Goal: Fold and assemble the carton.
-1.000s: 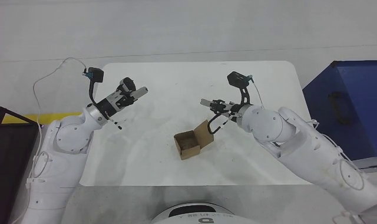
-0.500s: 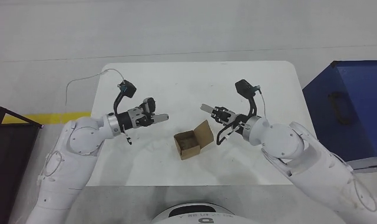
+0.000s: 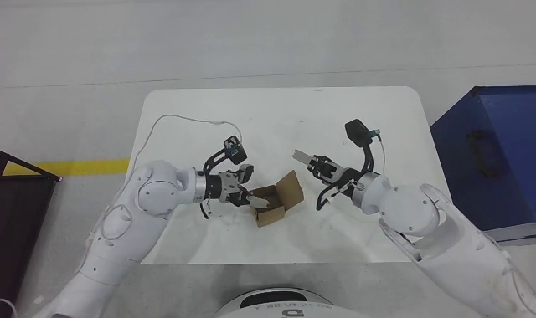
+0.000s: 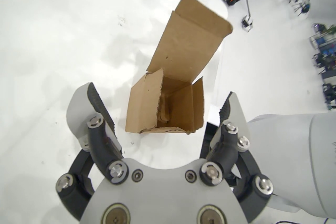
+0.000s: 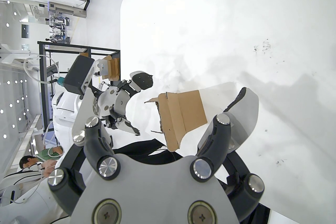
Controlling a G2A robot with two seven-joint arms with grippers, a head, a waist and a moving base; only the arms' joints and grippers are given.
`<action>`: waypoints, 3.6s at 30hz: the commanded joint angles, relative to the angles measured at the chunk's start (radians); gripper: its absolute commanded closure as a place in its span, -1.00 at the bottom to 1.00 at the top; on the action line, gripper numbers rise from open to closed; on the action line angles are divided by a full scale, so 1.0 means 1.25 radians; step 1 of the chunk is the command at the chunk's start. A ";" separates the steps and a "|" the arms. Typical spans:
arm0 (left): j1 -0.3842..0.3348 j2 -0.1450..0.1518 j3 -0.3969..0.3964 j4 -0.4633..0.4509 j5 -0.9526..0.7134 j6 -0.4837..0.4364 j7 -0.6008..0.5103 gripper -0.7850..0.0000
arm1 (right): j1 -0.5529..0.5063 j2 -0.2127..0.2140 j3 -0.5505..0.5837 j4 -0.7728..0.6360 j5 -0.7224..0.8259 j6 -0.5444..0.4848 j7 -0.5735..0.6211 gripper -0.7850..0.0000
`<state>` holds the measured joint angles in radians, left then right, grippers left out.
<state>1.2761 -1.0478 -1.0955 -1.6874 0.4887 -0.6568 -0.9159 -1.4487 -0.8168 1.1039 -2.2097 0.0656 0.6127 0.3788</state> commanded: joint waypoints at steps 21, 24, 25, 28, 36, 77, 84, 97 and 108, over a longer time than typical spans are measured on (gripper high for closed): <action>-0.024 -0.011 0.065 -0.061 0.297 0.281 0.072 1.00 | -0.050 -0.011 0.050 -0.009 -0.031 -0.020 -0.031 -1.00; -0.026 -0.019 0.064 -0.060 0.292 0.384 0.105 1.00 | -0.056 -0.020 0.059 -0.015 -0.013 -0.016 -0.099 -1.00; -0.026 -0.022 0.063 -0.058 0.285 0.424 0.118 1.00 | -0.058 -0.022 0.062 -0.015 -0.007 -0.017 -0.120 -1.00; -0.028 -0.030 0.067 -0.053 0.283 0.514 0.155 1.00 | -0.064 -0.028 0.054 -0.014 -0.011 -0.012 -0.140 -1.00; -0.038 -0.049 0.087 -0.044 0.250 0.610 0.210 0.00 | 0.016 -0.052 -0.066 0.073 -0.059 0.040 -0.085 -1.00; 0.161 -0.022 -0.333 -0.076 -0.255 0.579 0.220 -1.00 | 0.430 -0.251 -0.436 0.456 -0.151 0.185 0.036 0.03; 0.161 -0.022 -0.333 -0.076 -0.255 0.579 0.220 -1.00 | 0.470 -0.281 -0.469 0.474 -0.180 0.214 0.047 0.12; 0.161 -0.022 -0.333 -0.076 -0.255 0.579 0.220 -1.00 | 0.519 -0.331 -0.514 0.502 -0.221 0.265 0.077 1.00; 0.161 -0.022 -0.333 -0.076 -0.255 0.579 0.220 -1.00 | 0.524 -0.294 -0.505 0.440 -0.369 0.320 0.177 1.00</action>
<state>1.4767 -1.0756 -1.5115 -1.7822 0.1701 0.0671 -0.6415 -0.7925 -1.1914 0.4714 -1.6574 -0.3719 1.0135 0.5803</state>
